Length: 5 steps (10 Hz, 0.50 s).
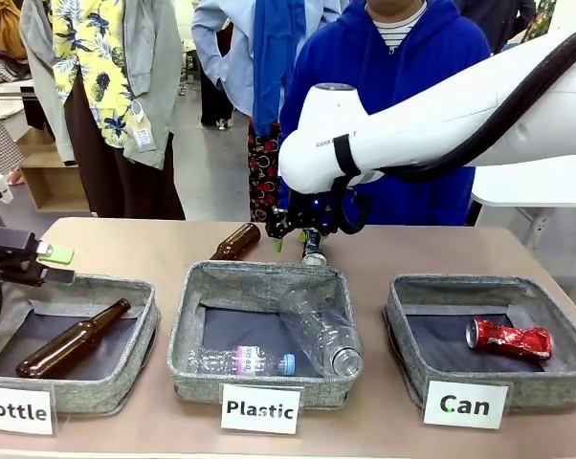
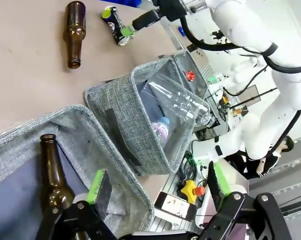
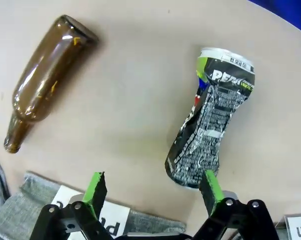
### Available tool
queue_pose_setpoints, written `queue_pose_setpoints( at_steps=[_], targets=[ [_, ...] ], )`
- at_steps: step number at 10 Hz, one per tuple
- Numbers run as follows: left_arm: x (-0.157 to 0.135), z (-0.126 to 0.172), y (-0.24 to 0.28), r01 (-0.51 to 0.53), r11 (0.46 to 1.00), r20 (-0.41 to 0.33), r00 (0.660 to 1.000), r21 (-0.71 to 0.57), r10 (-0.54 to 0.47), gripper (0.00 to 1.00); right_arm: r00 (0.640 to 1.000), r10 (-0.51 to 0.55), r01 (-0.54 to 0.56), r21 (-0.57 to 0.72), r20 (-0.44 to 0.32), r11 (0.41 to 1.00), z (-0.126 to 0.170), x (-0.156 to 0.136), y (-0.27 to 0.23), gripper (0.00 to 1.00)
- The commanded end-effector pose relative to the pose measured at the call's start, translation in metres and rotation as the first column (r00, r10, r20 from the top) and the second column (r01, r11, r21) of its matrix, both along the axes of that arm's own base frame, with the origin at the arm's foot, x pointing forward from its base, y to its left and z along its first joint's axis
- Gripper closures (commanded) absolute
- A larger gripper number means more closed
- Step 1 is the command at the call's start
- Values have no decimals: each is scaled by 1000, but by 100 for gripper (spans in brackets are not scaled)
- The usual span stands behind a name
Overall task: Sort the can waste into the basket.
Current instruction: Pick up the can waste from the table and place it in the right Fabric basket.
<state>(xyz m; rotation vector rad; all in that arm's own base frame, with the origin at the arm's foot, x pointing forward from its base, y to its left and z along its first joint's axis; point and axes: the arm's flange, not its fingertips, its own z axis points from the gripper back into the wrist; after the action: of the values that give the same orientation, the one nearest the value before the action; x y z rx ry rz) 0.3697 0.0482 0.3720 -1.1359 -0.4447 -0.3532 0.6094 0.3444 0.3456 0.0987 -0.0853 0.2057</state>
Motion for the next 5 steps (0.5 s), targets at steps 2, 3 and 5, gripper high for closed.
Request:
queue_pose_setpoints(
  at_steps=[2,3,5],
  targets=[
    [-3,1,-1,8,1000,-2,1000,-1,-8,0,996,-71,75,-82,51,994,-4,11,1,0],
    [-3,1,-1,8,1000,-2,1000,-1,-8,0,995,-80,86,-95,65,992,-6,11,1,0],
    [-3,1,-1,8,1000,-2,1000,-1,-8,0,991,-101,111,-115,89,987,-8,15,1,0]
  ],
)
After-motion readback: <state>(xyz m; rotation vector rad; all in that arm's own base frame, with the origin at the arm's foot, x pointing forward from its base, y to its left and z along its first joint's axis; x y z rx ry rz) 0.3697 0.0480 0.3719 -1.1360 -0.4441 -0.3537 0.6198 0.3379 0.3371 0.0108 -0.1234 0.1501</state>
